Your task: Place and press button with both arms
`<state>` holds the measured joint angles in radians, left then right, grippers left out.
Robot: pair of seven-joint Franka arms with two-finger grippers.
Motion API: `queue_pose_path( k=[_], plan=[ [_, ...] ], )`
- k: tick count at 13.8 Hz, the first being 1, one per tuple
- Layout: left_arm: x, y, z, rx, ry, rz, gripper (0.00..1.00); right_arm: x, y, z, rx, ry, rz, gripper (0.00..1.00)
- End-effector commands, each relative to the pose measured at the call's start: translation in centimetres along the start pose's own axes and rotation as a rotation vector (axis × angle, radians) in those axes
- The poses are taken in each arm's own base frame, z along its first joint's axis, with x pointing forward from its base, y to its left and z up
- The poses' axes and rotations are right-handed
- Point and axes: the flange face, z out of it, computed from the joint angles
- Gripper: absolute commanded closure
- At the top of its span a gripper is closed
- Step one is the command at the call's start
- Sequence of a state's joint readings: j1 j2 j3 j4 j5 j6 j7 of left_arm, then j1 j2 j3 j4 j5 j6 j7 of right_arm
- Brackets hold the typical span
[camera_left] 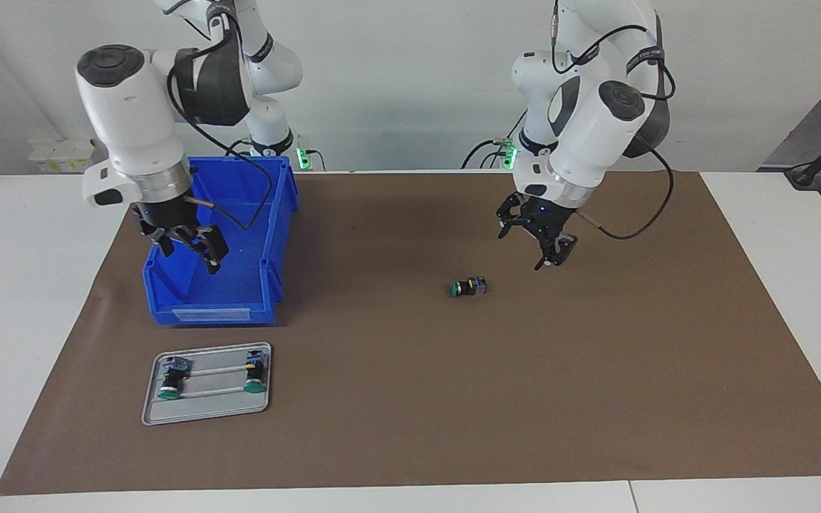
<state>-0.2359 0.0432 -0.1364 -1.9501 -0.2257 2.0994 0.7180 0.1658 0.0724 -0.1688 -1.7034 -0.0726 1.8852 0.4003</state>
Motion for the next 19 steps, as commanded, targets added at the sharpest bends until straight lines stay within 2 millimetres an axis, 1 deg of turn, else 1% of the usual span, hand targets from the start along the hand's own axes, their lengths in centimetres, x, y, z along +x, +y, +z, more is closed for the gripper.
queue_pose_path(
  k=[1,2,3,5,6,7,8,9,10,11,12,14,16,19],
  plan=[
    [-0.5,1.3,2.4,-0.003,0.013,0.131,0.0,-0.5,4.3,-2.0,0.017,-0.014,-0.065,0.0],
    [-0.7,1.7,3.6,0.005,0.016,0.144,0.0,-0.4,6.1,-3.0,0.018,-0.009,-0.076,0.0],
    [-0.3,3.0,5.0,0.015,0.024,0.169,0.0,-0.5,7.4,-4.0,0.015,-0.021,-0.116,0.0],
    [-0.6,3.2,6.8,0.035,0.036,0.187,0.0,-0.8,8.4,-6.3,0.01,-0.038,-0.222,0.0],
    [-0.4,3.4,8.1,0.027,0.027,0.198,0.01,-0.6,9.0,-7.7,0.015,-0.027,-0.217,0.0],
    [0.0,3.4,8.7,0.034,0.035,0.201,0.02,-0.5,9.1,-9.5,0.018,-0.007,-0.211,0.0],
    [0.4,3.4,9.9,0.043,0.044,0.203,0.02,-0.3,9.5,-11.1,0.013,0.001,-0.205,0.0],
    [0.7,3.6,11.2,0.046,0.047,0.207,0.02,-0.6,9.4,-10.9,0.004,-0.011,-0.207,0.0],
    [0.8,3.2,11.9,0.046,0.046,0.2,0.02,-1.0,9.4,-10.3,0.012,-0.039,-0.205,0.0],
    [1.1,3.5,12.6,0.038,0.039,0.205,0.02,-1.7,9.0,-9.9,0.016,-0.044,-0.217,0.0],
    [1.3,3.5,13.0,0.035,0.038,0.204,0.02,-1.9,8.4,-9.5,0.016,-0.048,-0.228,0.0],
    [2.3,4.1,13.7,0.024,0.033,0.216,0.02,-2.1,8.1,-9.0,0.031,-0.064,-0.237,0.0],
    [2.9,4.7,14.5,0.012,0.025,0.223,0.02,-2.2,7.8,-9.0,0.042,-0.07,-0.245,0.0],
    [2.8,5.3,15.8,-0.004,0.006,0.23,0.02,-2.2,6.9,-8.9,0.028,-0.082,-0.263,0.0]
  ],
)
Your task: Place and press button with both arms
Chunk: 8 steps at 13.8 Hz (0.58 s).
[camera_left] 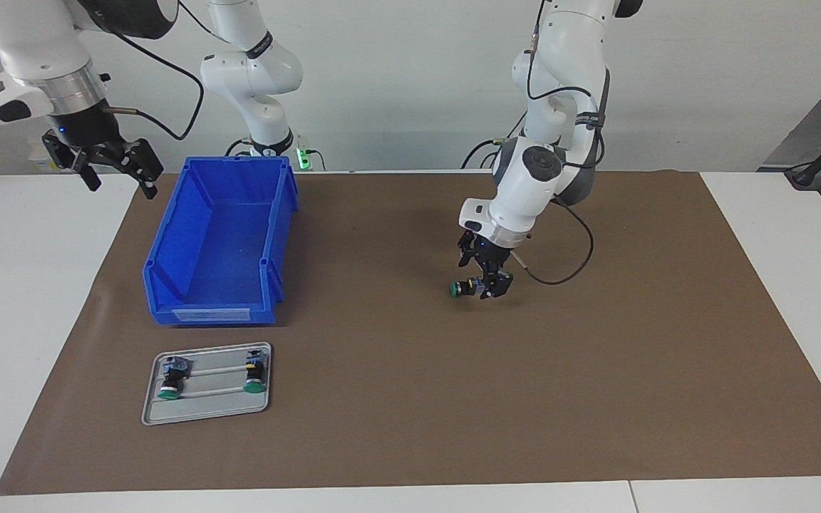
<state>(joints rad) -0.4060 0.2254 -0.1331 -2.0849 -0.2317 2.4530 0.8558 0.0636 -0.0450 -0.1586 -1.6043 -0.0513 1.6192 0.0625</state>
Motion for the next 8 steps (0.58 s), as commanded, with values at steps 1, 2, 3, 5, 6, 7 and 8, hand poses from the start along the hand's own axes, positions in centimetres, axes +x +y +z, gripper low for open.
queue_pose_path(
  k=[1,2,3,5,6,7,8],
  plan=[
    [0.5,0.3,1.4,-0.018,-0.006,0.0,0.02,-0.3,-1.3,0.4,0.002,-0.039,-0.051,0.0],
    [0.6,0.6,1.7,-0.022,-0.01,0.005,0.02,-0.4,-2.6,0.3,-0.008,-0.037,-0.075,0.0],
    [0.5,0.7,1.8,-0.024,-0.014,0.006,0.02,-0.4,-3.4,0.3,-0.008,-0.032,-0.081,0.0],
    [0.3,0.8,2.1,-0.029,-0.021,0.008,0.02,-0.7,-3.9,1.0,0.002,-0.025,-0.079,0.0],
    [0.1,1.0,2.5,-0.034,-0.029,0.01,0.02,-1.0,-4.0,1.5,0.005,-0.023,-0.08,0.0],
    [-0.1,1.1,2.7,-0.034,-0.035,0.013,0.01,-1.3,-4.1,1.7,0.008,-0.019,-0.077,0.0],
    [-0.5,1.2,3.1,-0.036,-0.041,0.011,0.02,-1.4,-4.5,1.7,0.009,-0.019,-0.062,0.0]
  ],
)
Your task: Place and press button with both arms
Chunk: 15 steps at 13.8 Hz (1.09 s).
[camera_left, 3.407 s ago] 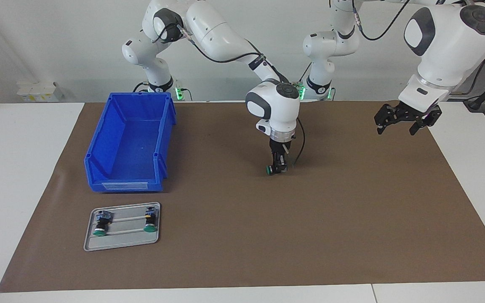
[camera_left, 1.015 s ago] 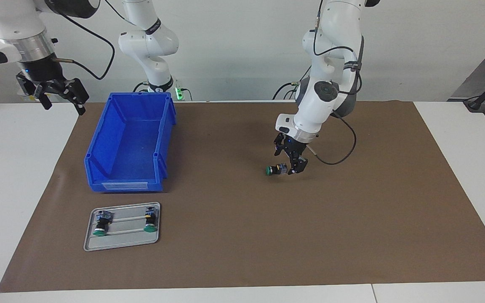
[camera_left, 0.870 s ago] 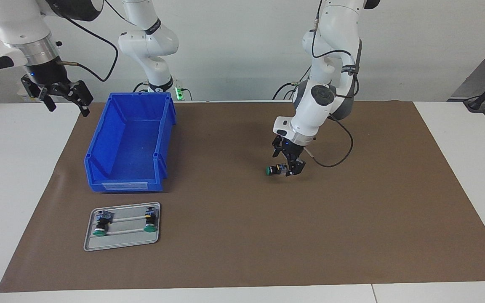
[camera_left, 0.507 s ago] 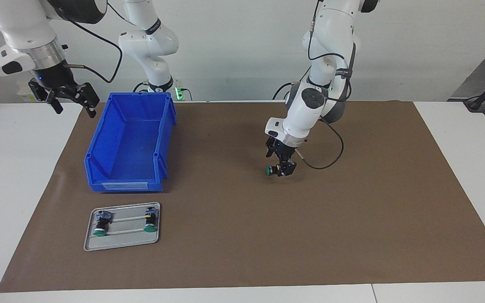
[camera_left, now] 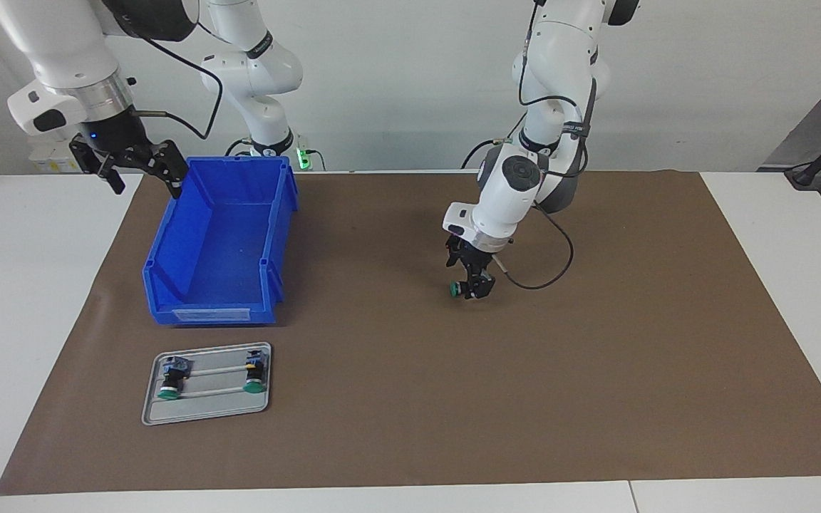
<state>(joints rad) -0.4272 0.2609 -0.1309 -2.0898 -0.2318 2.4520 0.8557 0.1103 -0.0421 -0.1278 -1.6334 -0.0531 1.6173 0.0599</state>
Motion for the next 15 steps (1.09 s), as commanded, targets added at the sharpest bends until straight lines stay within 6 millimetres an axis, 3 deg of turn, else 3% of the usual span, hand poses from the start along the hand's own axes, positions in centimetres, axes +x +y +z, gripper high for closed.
queue_pose_path(
  k=[1,5,15],
  plan=[
    [-0.57,0.27,0.99,-0.005,-0.016,0.001,0.02,-0.86,-0.6,0.37,0.016,0.013,0.045,0.0],
    [-0.7,0.23,1.57,-0.009,-0.023,0.003,0.03,-0.86,-0.63,0.37,0.019,0.013,0.042,0.0],
    [-0.66,-0.01,1.49,0.008,-0.009,0.007,0.45,-1.26,-0.48,0.49,0.035,-0.027,0.018,0.0]
  ],
)
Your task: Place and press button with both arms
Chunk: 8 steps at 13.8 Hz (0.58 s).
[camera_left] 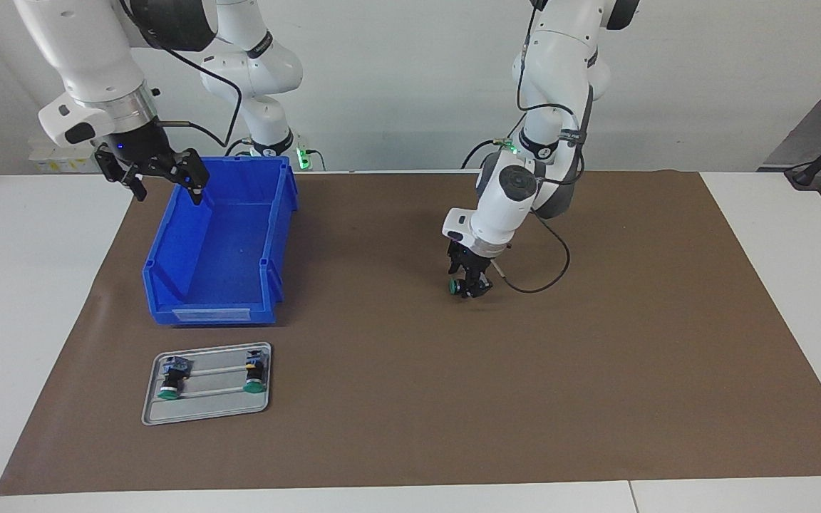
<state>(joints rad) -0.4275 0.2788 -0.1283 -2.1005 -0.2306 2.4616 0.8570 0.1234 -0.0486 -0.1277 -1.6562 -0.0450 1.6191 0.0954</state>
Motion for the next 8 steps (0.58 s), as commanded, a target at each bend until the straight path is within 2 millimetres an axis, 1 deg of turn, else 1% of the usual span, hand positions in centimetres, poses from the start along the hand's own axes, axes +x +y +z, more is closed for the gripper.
queue_pose_path(
  k=[1,2,5,6,8],
  plan=[
    [-0.1,-0.1,0.2,0.019,0.006,0.012,0.48,-1.0,0.3,-0.2,0.036,-0.017,-0.002,0.0],
    [-0.2,-0.2,0.3,0.021,-0.001,0.017,0.51,-1.0,0.2,-0.2,0.038,-0.017,-0.005,0.0],
    [-0.1,-1.2,-0.4,0.034,0.01,0.01,0.52,-1.1,0.0,-0.3,0.038,-0.011,-0.003,0.0],
    [0.0,-1.5,-0.5,0.037,0.014,0.009,0.54,-1.0,0.1,-0.3,0.039,-0.006,-0.002,0.0],
    [0.1,-1.9,-0.8,0.037,0.015,0.004,0.68,-1.0,0.3,-0.3,0.039,-0.009,0.001,0.0]
  ],
)
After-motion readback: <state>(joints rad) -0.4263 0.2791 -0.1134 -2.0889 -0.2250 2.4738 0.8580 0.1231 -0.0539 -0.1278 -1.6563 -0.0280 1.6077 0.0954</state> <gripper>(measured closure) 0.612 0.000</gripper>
